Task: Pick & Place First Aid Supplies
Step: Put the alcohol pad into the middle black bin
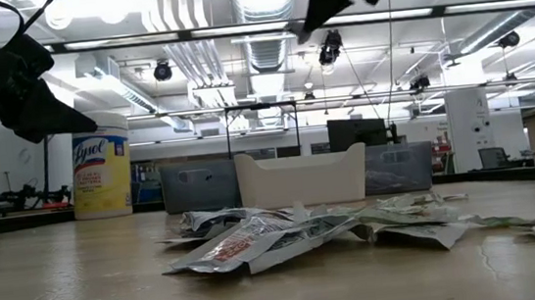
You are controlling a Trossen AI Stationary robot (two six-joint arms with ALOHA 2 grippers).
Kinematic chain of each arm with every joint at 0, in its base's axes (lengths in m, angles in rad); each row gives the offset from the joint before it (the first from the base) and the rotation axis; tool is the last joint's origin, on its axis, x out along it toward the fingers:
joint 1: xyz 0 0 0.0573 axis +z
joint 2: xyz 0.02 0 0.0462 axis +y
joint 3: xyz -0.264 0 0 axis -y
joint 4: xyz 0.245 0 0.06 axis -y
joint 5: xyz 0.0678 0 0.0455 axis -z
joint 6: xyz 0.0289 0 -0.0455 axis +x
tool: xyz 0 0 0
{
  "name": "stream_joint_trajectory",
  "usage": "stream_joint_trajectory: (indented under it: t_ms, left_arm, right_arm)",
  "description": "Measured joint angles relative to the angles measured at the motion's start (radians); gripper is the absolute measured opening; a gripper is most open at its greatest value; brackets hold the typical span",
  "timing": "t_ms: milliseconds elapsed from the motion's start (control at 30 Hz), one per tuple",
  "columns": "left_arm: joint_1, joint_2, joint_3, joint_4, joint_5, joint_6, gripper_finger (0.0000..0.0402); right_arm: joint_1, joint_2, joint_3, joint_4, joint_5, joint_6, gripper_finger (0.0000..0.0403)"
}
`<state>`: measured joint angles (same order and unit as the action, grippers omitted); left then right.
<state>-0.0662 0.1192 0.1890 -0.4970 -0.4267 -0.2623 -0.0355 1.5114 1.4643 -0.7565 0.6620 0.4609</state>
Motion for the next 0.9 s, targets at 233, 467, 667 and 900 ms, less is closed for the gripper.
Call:
stream_joint_trajectory:
  t_ms: [233,467,667,900]
  left_arm:
    - [0.0,0.0,0.0,0.007,0.0,0.001,0.0053]
    - [0.0,0.0,0.0,0.007,-0.006,0.001,0.0053]
    - [0.0,0.0,0.0,0.007,-0.02,0.001,0.0053]
    - [0.0,0.0,0.0,0.007,-0.02,-0.006,0.0053]
  right_arm:
    - [-0.299,0.085,0.001,0.161,-0.296,-0.19,0.0008]
    - [-0.485,0.223,0.002,0.181,-0.5,-0.22,0.0008]
    - [-0.552,0.379,0.11,0.161,-0.597,-0.267,0.0008]
    - [-0.569,0.597,0.359,-0.092,-0.618,-0.39,0.0008]
